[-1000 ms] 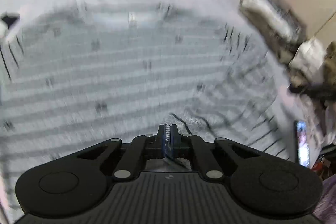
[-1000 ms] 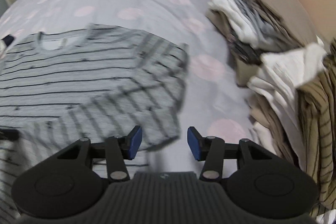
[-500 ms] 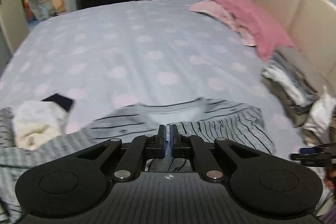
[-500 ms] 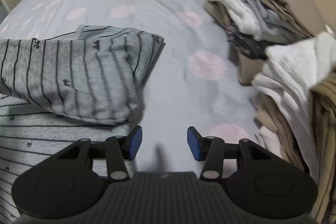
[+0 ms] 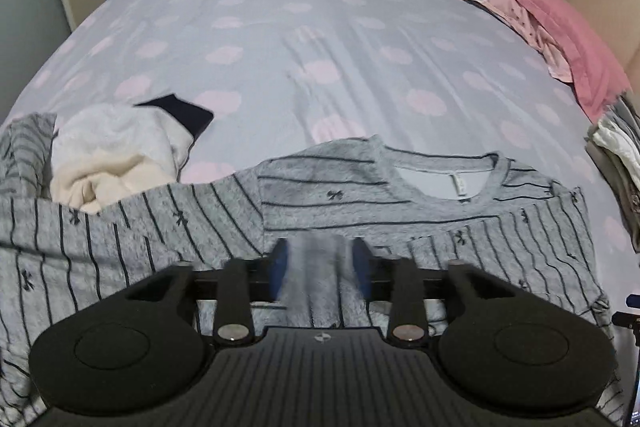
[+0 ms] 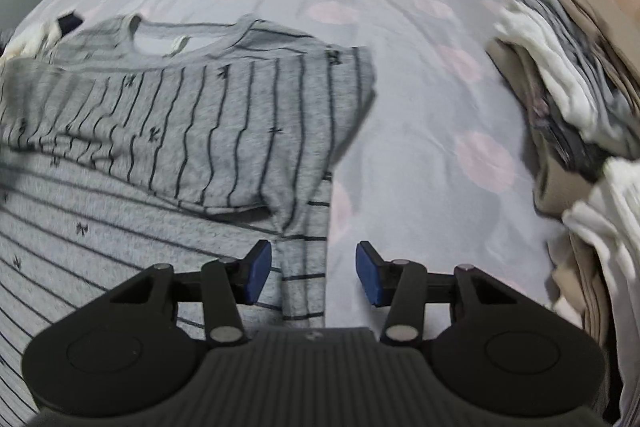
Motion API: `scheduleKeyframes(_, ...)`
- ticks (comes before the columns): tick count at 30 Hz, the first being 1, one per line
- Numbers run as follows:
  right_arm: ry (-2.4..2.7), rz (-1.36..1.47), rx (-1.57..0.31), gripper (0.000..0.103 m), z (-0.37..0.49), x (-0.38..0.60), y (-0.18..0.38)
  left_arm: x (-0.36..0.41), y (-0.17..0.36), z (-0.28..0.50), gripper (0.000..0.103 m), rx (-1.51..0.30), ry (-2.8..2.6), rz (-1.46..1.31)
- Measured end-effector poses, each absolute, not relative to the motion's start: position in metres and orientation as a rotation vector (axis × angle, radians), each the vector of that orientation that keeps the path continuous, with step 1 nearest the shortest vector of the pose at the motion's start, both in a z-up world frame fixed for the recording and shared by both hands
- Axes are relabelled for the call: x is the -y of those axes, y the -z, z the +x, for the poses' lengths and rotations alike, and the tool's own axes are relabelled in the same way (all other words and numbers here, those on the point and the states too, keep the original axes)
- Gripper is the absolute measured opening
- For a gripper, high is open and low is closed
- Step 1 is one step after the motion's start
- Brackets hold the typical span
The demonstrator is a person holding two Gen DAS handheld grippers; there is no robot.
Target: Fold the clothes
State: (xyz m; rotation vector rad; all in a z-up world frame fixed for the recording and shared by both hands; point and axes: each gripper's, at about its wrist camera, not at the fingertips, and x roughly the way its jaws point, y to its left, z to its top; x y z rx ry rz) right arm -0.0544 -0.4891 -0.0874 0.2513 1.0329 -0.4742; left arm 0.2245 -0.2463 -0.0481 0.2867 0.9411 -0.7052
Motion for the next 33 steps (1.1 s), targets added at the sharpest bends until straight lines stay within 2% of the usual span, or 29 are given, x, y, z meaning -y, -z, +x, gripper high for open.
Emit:
scheduleKeyframes(10, 0.455, 0.175, -1.023, 0.05, -0.044, 0.482, 0.101, 0.22, 0.114, 0.21, 0.045, -1.098, 0.76, 0.253)
scheduleKeyframes(15, 0.459, 0.137, -1.04, 0.047, -0.034, 0.48, 0.107, 0.216, 0.141, 0.211, 0.021, -1.17, 0.718, 0.174)
scheduleKeyframes(16, 0.46, 0.129, -1.044, 0.04, -0.032, 0.479, 0.108, 0.215, 0.14, 0.211, 0.018, -1.164, 0.717, 0.168)
scheduleKeyframes(18, 0.462, 0.114, -1.051, 0.016, -0.028, 0.479, 0.111, 0.213, 0.137, 0.212, 0.005, -1.151, 0.717, 0.155)
scheduleKeyframes(19, 0.463, 0.109, -1.054, 0.009, -0.026, 0.478, 0.111, 0.213, 0.133, 0.212, 0.005, -1.144, 0.723, 0.152)
scheduleKeyframes(22, 0.495, 0.112, -1.054, 0.009, -0.03, 0.48, 0.101, 0.212, 0.118, 0.212, 0.004, -1.13, 0.741, 0.15)
scheduleKeyframes(25, 0.55, 0.123, -1.076, 0.008, -0.039, 0.489, 0.094, 0.213, 0.111, 0.21, 0.003, -1.193, 0.738, 0.196)
scheduleKeyframes(31, 0.532, 0.127, -1.147, 0.009, -0.043, 0.49, 0.118, 0.218, 0.134, 0.192, 0.004, -1.203, 0.729, 0.332)
scheduleKeyframes(33, 0.517, 0.105, -1.165, 0.01, -0.044, 0.489, 0.121, 0.216, 0.139, 0.193, 0.01, -1.211, 0.723, 0.307)
